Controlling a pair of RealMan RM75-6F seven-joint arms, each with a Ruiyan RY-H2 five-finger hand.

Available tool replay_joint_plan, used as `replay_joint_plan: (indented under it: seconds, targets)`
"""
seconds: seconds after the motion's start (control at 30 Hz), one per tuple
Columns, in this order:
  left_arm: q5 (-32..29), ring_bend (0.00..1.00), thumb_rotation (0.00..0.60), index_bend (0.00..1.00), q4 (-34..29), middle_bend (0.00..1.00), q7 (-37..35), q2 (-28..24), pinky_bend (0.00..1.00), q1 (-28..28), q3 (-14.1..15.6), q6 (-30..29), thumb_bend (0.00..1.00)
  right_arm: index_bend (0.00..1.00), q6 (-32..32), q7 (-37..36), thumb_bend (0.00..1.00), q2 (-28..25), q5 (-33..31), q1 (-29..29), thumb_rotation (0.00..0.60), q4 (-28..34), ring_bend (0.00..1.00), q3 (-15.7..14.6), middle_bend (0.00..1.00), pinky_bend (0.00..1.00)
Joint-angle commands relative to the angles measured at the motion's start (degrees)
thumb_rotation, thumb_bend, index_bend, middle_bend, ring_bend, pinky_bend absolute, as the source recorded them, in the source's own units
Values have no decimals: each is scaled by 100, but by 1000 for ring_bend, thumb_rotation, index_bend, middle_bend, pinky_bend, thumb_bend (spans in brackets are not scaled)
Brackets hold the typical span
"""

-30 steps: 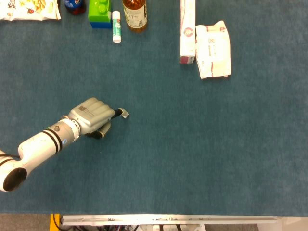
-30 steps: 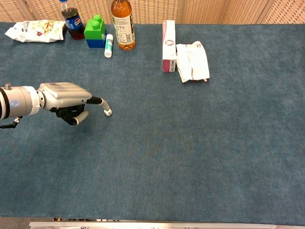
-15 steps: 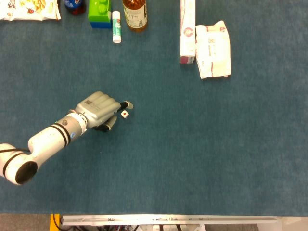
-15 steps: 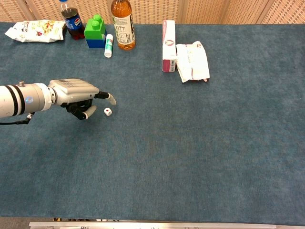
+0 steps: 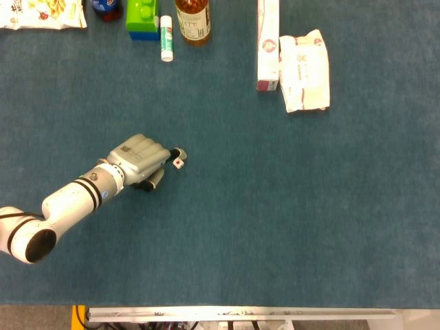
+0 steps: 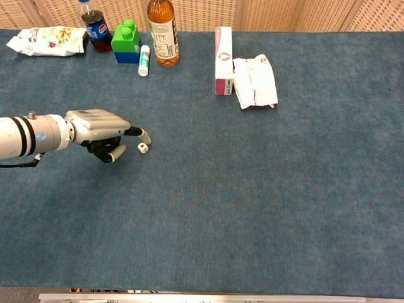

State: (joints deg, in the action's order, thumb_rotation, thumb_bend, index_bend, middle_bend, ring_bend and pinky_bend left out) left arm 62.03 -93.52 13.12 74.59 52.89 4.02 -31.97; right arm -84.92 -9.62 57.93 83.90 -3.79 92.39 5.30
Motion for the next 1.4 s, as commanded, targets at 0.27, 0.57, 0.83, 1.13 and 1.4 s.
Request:
replay_joint_plan:
  seconds: [0.27,0.57,0.83,1.13,1.4]
  targets:
    - [-47,1000,600,147,-258,966,109,-217,1000,1,117,-72,717,205,-18,-12,364,2,19,7,600,-1,139,5,260,169]
    - [14,1000,600,147,-720,966,251,-584,1000,-87,302,-246,717,205,-44,-9,364,1,52,14,600,18,140,5,260,169]
    - [297,890,600,110,-996,853,33,-797,987,-496,211,-984,714,205,-7,-27,364,-21,54,-7,600,16,140,10,260,169]
    - [661,532,600,72,-1033,531,-327,-1053,721,-1806,96,-3145,523,205,120,-19,363,-28,65,-80,600,-15,139,5,260,169]
    - [676,269,600,55,-864,297,-380,-1071,392,-3038,51,-4872,359,205,346,41,292,-17,184,-226,600,-20,139,-55,260,169]
